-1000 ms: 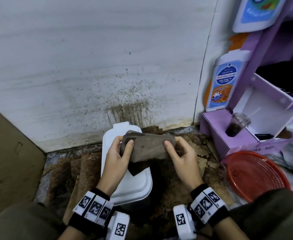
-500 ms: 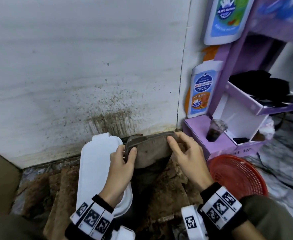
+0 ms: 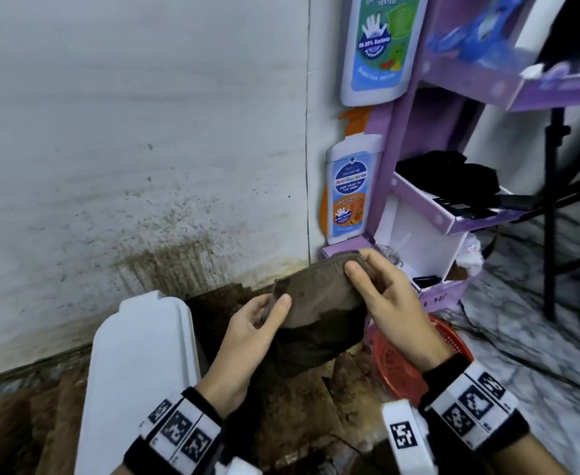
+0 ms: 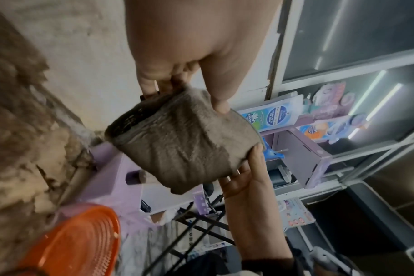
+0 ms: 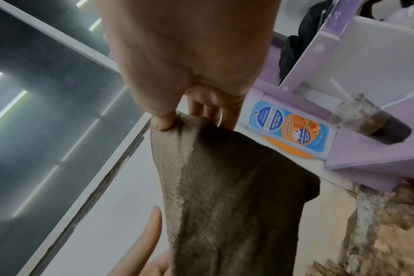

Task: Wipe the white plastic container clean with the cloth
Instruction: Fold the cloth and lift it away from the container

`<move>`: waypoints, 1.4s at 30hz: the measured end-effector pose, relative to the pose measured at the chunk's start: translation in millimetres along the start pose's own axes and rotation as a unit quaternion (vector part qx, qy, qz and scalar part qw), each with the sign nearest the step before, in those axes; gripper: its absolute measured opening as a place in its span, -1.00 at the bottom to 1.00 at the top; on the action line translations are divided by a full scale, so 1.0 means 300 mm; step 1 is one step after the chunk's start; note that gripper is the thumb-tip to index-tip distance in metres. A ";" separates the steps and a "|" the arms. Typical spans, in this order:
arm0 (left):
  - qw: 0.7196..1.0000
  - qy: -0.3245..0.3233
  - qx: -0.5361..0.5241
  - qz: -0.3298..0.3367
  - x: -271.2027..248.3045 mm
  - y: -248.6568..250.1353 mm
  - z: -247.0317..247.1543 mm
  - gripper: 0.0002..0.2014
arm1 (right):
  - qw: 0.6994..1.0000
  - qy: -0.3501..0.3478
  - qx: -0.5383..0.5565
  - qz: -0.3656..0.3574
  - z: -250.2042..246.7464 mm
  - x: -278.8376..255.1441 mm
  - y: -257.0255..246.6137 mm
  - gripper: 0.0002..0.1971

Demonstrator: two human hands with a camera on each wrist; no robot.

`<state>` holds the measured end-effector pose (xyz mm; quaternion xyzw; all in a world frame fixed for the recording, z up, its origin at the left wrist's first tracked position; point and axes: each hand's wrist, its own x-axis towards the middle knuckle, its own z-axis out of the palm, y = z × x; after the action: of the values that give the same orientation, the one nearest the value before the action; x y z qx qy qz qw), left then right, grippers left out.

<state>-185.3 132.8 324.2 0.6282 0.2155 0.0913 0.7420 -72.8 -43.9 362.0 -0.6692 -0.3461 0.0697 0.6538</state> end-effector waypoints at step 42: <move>0.885 -0.293 0.361 -0.015 0.654 -0.989 0.664 -0.89 | 0.827 0.294 0.088 0.471 -0.545 -0.633 1.075 -0.55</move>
<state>35.8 -23.1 19.1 0.8475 0.0160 -0.1918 0.4947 -6.2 -253.9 18.2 -0.6792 0.2280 0.1994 0.6685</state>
